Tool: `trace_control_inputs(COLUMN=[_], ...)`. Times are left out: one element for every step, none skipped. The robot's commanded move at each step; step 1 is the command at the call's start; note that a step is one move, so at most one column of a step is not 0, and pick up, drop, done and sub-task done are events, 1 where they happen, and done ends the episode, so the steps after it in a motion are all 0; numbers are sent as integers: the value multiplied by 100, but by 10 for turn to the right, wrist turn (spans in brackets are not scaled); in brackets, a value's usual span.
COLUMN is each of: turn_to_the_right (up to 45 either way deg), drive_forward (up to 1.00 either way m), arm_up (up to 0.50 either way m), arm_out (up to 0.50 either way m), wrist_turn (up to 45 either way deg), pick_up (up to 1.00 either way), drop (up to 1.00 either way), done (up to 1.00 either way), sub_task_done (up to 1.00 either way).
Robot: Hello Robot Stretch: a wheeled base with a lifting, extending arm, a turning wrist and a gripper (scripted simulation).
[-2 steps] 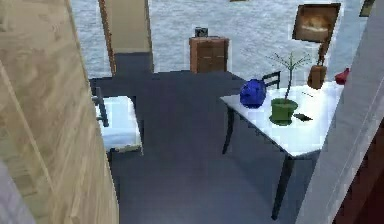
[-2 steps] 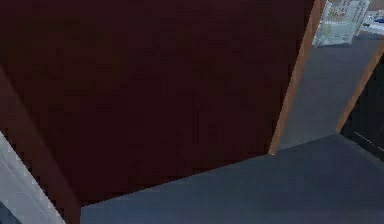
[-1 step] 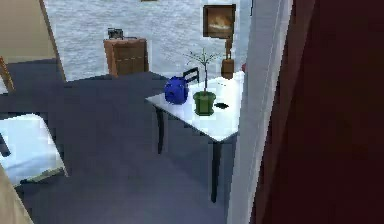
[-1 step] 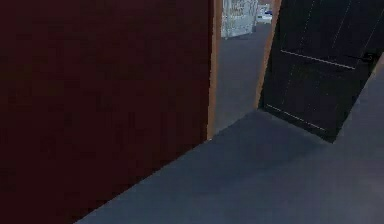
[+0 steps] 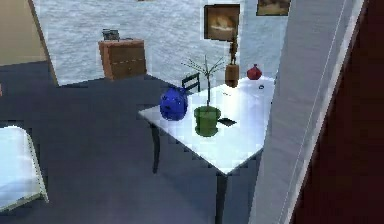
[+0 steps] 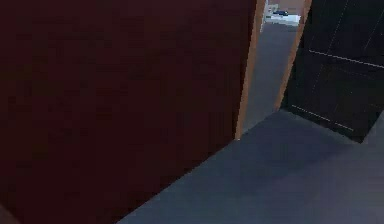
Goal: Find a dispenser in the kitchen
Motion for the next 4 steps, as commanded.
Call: trace_control_inputs(turn_to_the_right=[-240, 0, -60, 0], drive_forward=[0, 100, 0, 60], arm_up=[0, 0, 0, 0], arm_out=[0, 0, 0, 0], wrist_turn=[0, 0, 0, 0], pick_up=[0, 0, 0, 0], drop=[0, 0, 0, 0], done=[0, 0, 0, 0], sub_task_done=[0, 0, 0, 0])
